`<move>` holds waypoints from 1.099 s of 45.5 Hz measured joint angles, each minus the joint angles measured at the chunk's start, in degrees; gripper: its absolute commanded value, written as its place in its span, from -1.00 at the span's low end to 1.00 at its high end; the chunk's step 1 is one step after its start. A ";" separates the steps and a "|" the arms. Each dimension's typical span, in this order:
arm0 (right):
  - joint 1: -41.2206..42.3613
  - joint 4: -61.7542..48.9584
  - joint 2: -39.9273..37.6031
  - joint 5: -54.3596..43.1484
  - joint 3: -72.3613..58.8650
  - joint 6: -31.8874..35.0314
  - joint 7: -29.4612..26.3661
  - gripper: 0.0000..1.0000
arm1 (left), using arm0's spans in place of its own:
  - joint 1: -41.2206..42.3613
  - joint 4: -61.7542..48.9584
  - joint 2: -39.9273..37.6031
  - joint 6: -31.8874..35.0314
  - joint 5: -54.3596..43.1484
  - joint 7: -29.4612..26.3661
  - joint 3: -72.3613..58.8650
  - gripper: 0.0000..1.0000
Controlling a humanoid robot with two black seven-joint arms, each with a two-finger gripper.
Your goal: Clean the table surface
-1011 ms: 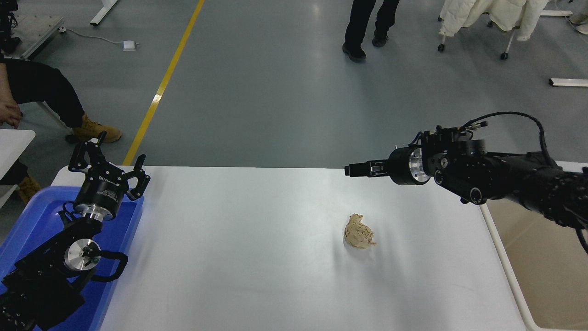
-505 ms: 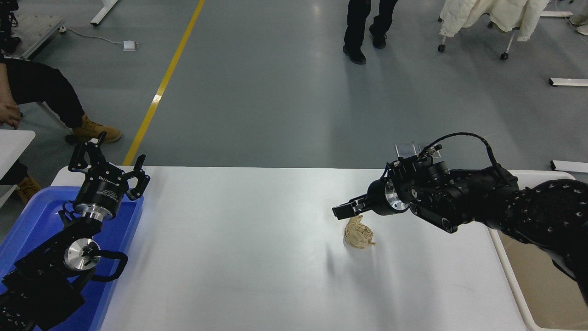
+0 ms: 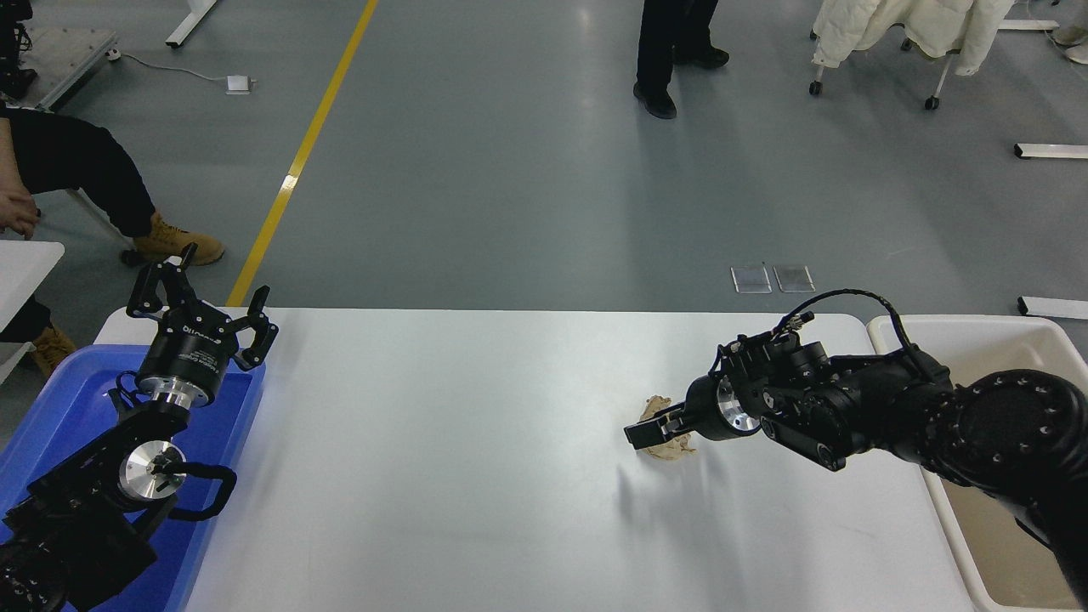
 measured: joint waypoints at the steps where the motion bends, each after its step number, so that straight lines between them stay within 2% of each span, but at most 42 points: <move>1: -0.37 -0.18 0.00 0.00 0.00 -0.47 0.00 0.98 | 0.00 0.00 0.00 0.00 0.00 0.00 0.00 1.00; 8: -2.06 -1.70 0.04 0.22 0.02 -2.08 0.01 0.96 | 0.00 -0.01 0.00 -0.01 -0.01 0.00 0.00 1.00; 12: -3.00 -2.80 0.05 0.34 0.09 -2.82 0.01 0.88 | 0.00 -0.01 0.00 -0.01 -0.01 0.00 0.00 1.00; 15: -3.61 -3.43 0.05 0.46 0.21 -3.26 0.00 0.71 | 0.00 -0.01 0.00 -0.01 -0.01 0.00 0.00 1.00; 19: -4.23 -4.03 0.03 0.55 0.30 -3.70 0.00 0.58 | 0.00 -0.01 0.00 -0.01 -0.01 0.00 0.00 1.00; 23: -4.63 -4.41 -0.06 0.61 0.33 -4.03 0.00 0.17 | 0.00 -0.01 0.00 -0.01 -0.01 0.00 0.00 1.00; 27: -4.81 -4.64 -0.11 0.64 0.26 -4.12 0.00 -0.55 | 0.00 -0.01 0.00 -0.01 -0.01 0.00 0.00 1.00; 29: -4.81 -4.71 -0.12 0.64 0.16 -4.12 0.00 -1.00 | 0.00 -0.01 0.00 -0.01 -0.01 0.00 0.00 1.00; 50: -3.94 -5.03 -0.57 1.07 0.97 -3.68 0.02 -1.00 | 0.00 0.01 0.00 -0.01 -0.01 0.00 0.00 1.00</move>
